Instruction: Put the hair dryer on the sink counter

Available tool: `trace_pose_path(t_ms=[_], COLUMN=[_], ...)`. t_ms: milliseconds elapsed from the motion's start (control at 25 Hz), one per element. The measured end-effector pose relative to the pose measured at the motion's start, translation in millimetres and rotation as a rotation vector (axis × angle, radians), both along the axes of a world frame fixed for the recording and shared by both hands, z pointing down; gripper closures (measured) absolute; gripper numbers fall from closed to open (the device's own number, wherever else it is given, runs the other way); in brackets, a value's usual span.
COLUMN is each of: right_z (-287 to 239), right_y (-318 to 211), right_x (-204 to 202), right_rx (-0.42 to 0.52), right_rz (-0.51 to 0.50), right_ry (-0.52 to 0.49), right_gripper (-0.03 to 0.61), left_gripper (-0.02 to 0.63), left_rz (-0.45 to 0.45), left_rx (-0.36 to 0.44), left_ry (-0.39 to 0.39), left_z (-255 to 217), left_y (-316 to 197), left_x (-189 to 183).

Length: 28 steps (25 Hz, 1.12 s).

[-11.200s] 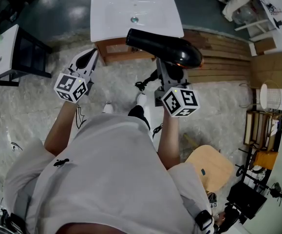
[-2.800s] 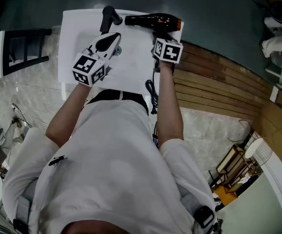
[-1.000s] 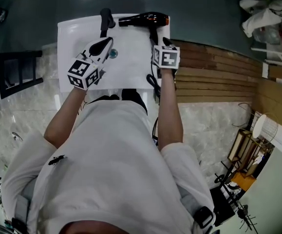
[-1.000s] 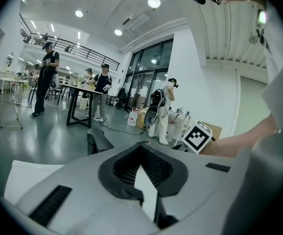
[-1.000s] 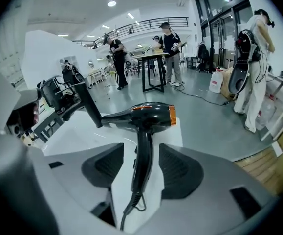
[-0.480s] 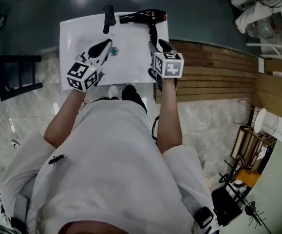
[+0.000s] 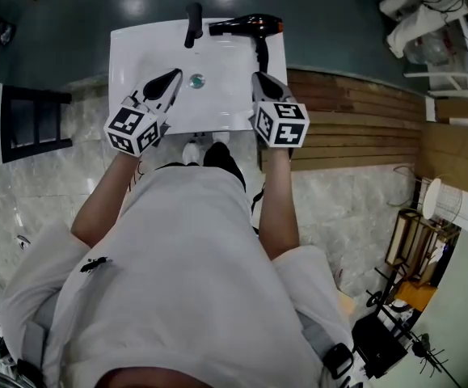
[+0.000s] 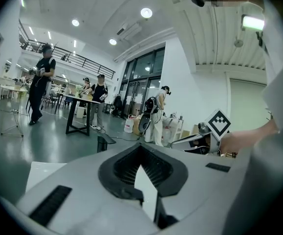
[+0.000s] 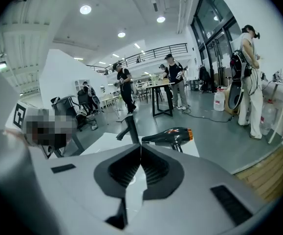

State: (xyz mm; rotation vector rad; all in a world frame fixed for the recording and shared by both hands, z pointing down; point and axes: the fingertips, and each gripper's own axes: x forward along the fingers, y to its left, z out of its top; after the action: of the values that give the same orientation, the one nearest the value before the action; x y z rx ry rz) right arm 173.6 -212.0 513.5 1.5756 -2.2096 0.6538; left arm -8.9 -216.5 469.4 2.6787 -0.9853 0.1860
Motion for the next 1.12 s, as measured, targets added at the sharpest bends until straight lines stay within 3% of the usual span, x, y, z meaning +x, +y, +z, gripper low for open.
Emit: trace_pose_path(t_ms=[440,1120], right_z=[-35,-90], right_y=[39,63], right_x=[-28,-24], right_rx=[0.111,0.304], right_rz=[0.004,-0.124], right_ry=[-0.085,-0.173], right_gripper=[0.571,0.571], left_gripper=[0.611,0.611], left_rz=[-0.017,-0.102], left_rx=[0.003,0.032], left_ry=[0.005,0.002], left_z=[1,-12], left_y=[26,46], left_x=[-34,-23])
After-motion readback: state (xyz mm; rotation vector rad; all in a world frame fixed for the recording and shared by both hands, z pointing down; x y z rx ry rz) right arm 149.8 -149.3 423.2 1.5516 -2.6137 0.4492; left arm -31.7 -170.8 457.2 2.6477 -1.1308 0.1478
